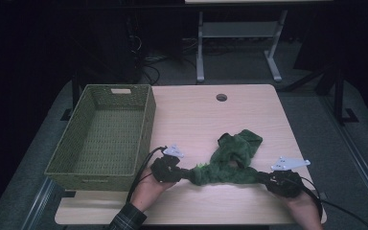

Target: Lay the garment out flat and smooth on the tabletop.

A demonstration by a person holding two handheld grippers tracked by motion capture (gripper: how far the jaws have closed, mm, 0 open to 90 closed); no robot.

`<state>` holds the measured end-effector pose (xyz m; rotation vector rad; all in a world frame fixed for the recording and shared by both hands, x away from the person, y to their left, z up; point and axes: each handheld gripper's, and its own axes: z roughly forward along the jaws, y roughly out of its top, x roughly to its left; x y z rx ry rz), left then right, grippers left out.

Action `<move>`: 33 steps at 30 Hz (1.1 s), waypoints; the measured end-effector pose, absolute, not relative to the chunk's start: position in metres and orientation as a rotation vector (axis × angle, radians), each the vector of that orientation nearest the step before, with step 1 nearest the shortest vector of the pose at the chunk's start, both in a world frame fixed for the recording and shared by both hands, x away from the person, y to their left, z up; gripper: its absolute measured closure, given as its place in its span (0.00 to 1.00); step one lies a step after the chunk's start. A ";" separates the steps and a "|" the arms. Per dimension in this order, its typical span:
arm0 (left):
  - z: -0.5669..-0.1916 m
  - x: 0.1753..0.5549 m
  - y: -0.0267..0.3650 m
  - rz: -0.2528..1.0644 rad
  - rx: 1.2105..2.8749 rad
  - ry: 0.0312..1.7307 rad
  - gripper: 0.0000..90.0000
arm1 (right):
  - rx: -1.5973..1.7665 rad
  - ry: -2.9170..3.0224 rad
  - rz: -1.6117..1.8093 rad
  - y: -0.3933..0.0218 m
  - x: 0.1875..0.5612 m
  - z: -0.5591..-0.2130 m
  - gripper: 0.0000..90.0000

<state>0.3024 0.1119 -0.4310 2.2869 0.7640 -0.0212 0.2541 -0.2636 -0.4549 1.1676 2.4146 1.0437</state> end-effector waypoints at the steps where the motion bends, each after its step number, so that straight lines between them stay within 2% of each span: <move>1: -0.429 0.302 0.112 -0.015 2.259 0.776 0.89 | 1.169 2.415 1.044 -0.264 0.254 -0.455 0.81; 4: -0.416 0.302 0.115 0.014 2.219 0.770 0.79 | 1.165 2.390 1.053 -0.265 0.254 -0.452 0.71; 7: -0.402 0.298 0.115 0.033 2.182 0.751 0.78 | 1.155 2.357 1.075 -0.267 0.252 -0.445 0.68; 9: -0.395 0.295 0.112 0.028 2.174 0.722 0.81 | 1.151 2.345 1.097 -0.268 0.250 -0.440 0.73; 10: -0.393 0.294 0.110 0.021 2.171 0.710 0.91 | 1.135 2.350 1.115 -0.265 0.250 -0.437 0.81; 11: -0.392 0.292 0.105 0.018 2.183 0.685 0.91 | 1.135 2.350 1.115 -0.265 0.250 -0.437 0.81; 12: -0.392 0.291 0.101 0.016 2.196 0.670 1.00 | 1.112 2.371 1.123 -0.259 0.251 -0.437 0.87; 13: -0.394 0.290 0.096 0.012 2.212 0.658 1.00 | 1.112 2.371 1.123 -0.259 0.251 -0.437 0.87; 16: -0.402 0.290 0.083 0.003 2.253 0.635 1.00 | 1.078 2.419 1.097 -0.248 0.256 -0.440 0.96; 19: -0.413 0.293 0.072 -0.005 2.278 0.630 1.00 | 1.073 2.439 1.093 -0.244 0.260 -0.442 0.99; 24: -0.438 0.303 0.069 0.054 2.376 0.666 1.00 | 1.083 2.487 1.047 -0.238 0.269 -0.452 1.00; 33: -0.454 0.312 0.079 -0.002 2.388 0.733 1.00 | 1.104 2.539 0.981 -0.236 0.272 -0.464 1.00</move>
